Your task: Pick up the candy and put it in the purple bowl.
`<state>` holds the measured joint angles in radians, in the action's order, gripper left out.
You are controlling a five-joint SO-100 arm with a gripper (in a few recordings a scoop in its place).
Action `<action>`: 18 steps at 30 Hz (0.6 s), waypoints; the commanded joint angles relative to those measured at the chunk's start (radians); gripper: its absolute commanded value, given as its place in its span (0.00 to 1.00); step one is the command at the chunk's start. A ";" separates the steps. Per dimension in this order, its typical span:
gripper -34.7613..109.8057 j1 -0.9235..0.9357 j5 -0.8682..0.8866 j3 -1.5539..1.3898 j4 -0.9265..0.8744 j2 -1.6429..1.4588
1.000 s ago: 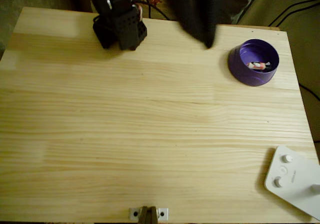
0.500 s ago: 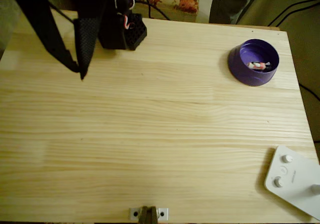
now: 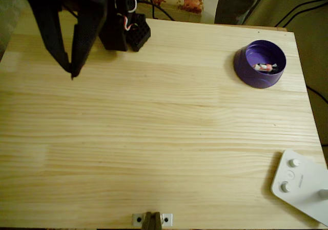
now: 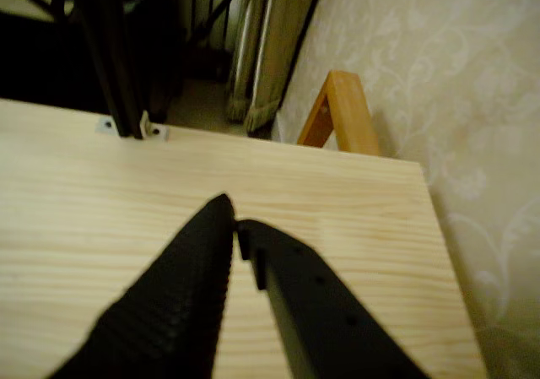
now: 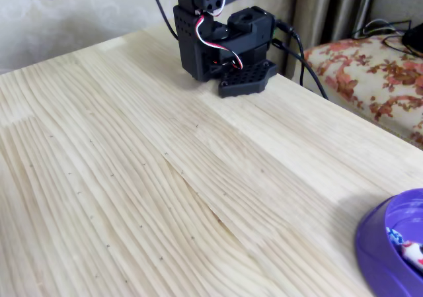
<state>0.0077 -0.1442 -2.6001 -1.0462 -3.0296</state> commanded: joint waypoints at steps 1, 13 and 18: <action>0.24 -0.018 0.029 -0.115 0.026 -0.123; 0.24 -0.049 0.106 -0.431 -0.043 -0.410; 0.24 -0.037 0.106 -0.483 -0.071 -0.422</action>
<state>-0.0261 -0.0383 -3.0756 -1.0968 -3.3840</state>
